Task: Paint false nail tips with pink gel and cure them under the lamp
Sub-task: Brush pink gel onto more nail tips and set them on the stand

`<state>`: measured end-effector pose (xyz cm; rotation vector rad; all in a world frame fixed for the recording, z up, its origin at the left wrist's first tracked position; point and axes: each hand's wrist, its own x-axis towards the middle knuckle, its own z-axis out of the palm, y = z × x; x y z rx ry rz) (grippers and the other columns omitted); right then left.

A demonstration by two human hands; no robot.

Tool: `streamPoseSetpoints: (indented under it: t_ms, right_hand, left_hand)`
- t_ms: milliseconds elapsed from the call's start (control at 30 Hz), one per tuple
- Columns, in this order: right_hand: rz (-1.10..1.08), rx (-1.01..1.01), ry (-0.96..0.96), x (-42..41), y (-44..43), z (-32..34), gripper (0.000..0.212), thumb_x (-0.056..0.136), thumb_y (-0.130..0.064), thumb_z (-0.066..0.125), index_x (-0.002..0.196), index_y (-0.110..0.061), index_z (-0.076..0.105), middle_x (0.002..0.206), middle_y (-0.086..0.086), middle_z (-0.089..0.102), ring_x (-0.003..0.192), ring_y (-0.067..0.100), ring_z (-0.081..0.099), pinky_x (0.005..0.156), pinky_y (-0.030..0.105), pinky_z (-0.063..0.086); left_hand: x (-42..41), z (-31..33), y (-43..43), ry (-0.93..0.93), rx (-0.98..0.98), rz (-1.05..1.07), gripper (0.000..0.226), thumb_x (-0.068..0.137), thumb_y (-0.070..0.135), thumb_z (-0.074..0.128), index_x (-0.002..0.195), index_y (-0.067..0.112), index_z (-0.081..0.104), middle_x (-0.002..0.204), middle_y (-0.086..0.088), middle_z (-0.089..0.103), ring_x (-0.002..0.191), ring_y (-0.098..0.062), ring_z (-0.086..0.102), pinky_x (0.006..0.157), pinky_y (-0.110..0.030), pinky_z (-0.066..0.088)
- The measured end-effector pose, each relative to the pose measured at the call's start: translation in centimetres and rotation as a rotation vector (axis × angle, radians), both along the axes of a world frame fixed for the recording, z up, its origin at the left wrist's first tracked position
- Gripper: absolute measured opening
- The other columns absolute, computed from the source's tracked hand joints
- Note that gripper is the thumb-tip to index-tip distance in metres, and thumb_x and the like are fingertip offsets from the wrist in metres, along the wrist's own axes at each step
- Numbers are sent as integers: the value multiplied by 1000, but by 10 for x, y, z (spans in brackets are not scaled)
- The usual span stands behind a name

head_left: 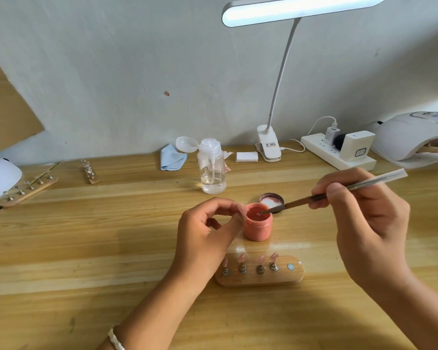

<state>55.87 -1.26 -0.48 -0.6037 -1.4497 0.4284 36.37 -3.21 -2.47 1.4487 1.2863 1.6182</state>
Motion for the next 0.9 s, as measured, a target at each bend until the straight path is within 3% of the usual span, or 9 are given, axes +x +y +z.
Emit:
streamPoseSetpoints:
  t_ms: [67, 167, 267, 333, 400, 433, 567, 733, 900]
  right_hand:
    - [-15, -8, 41, 1, 2, 1, 18, 93, -12, 49, 81, -15, 63, 76, -10, 64, 67, 8, 63, 68, 19, 48]
    - [-20, -53, 136, 3, 7, 4, 16, 90, -12, 50, 80, -15, 63, 72, -11, 65, 64, 9, 62, 66, 21, 48]
    - [-30, -112, 245, 5, 14, 7, 15, 87, -14, 52, 76, -14, 63, 66, -12, 65, 61, 12, 58, 62, 26, 46]
    - [-56, -151, 310, 7, 17, 8, 15, 85, -18, 53, 74, -18, 63, 63, -11, 65, 60, 14, 57, 61, 29, 44]
    - [-66, -176, 352, 9, 19, 10, 15, 83, -20, 53, 72, -21, 64, 62, -11, 64, 59, 14, 57, 61, 29, 44]
    - [-67, -185, 363, 10, 20, 10, 15, 83, -20, 54, 71, -22, 64, 62, -12, 64, 59, 13, 57, 60, 28, 44]
    - [-70, -205, 383, 12, 22, 13, 17, 83, -16, 53, 71, -21, 63, 60, -13, 63, 58, 13, 55, 59, 25, 43]
    - [-56, -194, 388, 12, 22, 14, 13, 82, -18, 54, 73, -18, 63, 59, -11, 62, 58, 14, 52, 57, 24, 41]
    - [-32, -178, 390, 11, 21, 15, 11, 81, -19, 54, 74, -15, 62, 59, -13, 62, 56, 11, 51, 54, 22, 39]
  left_hand:
    - [0, 0, -1, 14, 18, -9, 20, 82, 8, 77, 79, 27, 75, 86, 5, 75, 72, -36, 62, 49, -17, 44]
    - [6, 5, -8, 83, 49, -68, 9, 77, 22, 81, 80, 27, 73, 82, 11, 74, 72, -7, 64, 61, -28, 46]
    - [20, 7, -16, 158, 80, -168, 7, 78, 20, 79, 78, 21, 72, 81, 8, 73, 77, -5, 63, 70, -15, 44]
    - [30, 5, -19, 326, 145, -200, 9, 80, 13, 78, 77, 20, 72, 85, 4, 70, 88, -12, 64, 78, -26, 49]
    - [40, 1, -20, 565, 211, -133, 4, 78, 24, 78, 77, 25, 74, 96, 9, 67, 107, -8, 59, 91, -39, 45]
    - [43, 0, -20, 667, 227, -82, 5, 77, 31, 79, 76, 28, 75, 100, 12, 65, 114, -6, 55, 97, -37, 39]
    - [54, -5, -20, 897, 246, 19, 9, 74, 40, 82, 74, 33, 76, 97, 14, 63, 114, -14, 55, 90, -28, 25]
    - [56, -5, -22, 939, 177, 74, 14, 73, 45, 79, 69, 33, 74, 76, 18, 68, 90, -6, 57, 83, -29, 24]
    - [59, -3, -24, 978, 158, 68, 17, 74, 48, 75, 69, 31, 75, 69, 17, 69, 83, -7, 59, 85, -26, 21]
